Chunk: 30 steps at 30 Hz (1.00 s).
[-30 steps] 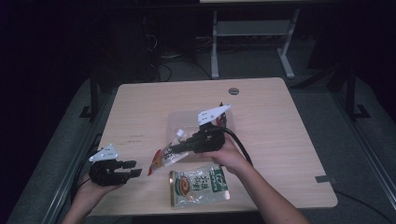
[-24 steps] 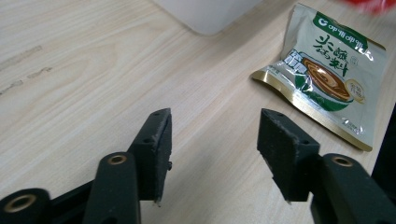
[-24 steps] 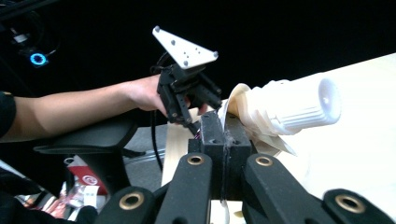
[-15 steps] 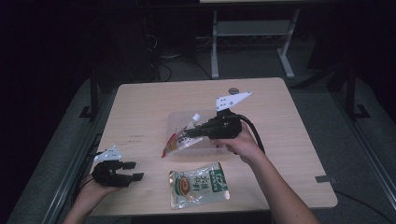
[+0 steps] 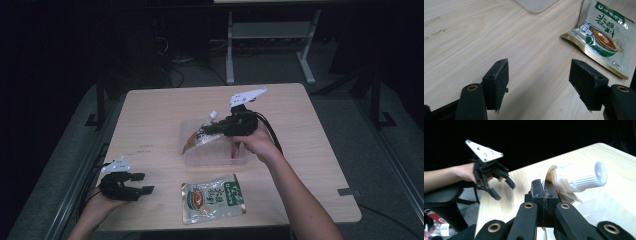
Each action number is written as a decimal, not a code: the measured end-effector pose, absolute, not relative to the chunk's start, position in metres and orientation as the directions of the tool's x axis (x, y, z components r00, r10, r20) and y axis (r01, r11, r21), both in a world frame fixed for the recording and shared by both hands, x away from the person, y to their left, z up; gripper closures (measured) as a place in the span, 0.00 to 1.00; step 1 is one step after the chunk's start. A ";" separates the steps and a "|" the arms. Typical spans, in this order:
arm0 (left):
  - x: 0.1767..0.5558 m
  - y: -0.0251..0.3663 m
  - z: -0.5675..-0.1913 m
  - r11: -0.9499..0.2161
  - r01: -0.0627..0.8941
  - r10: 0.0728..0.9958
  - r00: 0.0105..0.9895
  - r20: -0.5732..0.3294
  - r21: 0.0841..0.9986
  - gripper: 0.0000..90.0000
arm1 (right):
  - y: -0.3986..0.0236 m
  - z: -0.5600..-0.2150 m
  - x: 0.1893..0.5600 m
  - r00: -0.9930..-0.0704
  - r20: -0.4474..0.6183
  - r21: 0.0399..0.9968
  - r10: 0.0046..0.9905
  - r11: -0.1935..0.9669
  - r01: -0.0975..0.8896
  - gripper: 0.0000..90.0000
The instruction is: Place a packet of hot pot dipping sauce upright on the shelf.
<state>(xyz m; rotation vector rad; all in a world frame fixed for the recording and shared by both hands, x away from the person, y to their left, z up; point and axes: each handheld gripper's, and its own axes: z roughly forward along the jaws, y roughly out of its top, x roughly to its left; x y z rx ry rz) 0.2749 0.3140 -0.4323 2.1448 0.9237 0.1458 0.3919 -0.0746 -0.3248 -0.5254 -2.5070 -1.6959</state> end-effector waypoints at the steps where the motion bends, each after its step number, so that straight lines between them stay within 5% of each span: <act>1: 0.275 0.314 -0.432 -0.429 0.571 0.659 0.728 -0.190 0.700 0.35 | -0.073 -0.324 0.394 -0.939 0.238 0.885 0.248 0.343 0.315 1.00; 30: 0.275 0.313 -0.434 -0.438 0.577 0.649 0.734 -0.202 0.689 0.35 | -0.024 -0.341 0.419 -0.919 0.171 0.816 0.355 0.471 0.334 0.99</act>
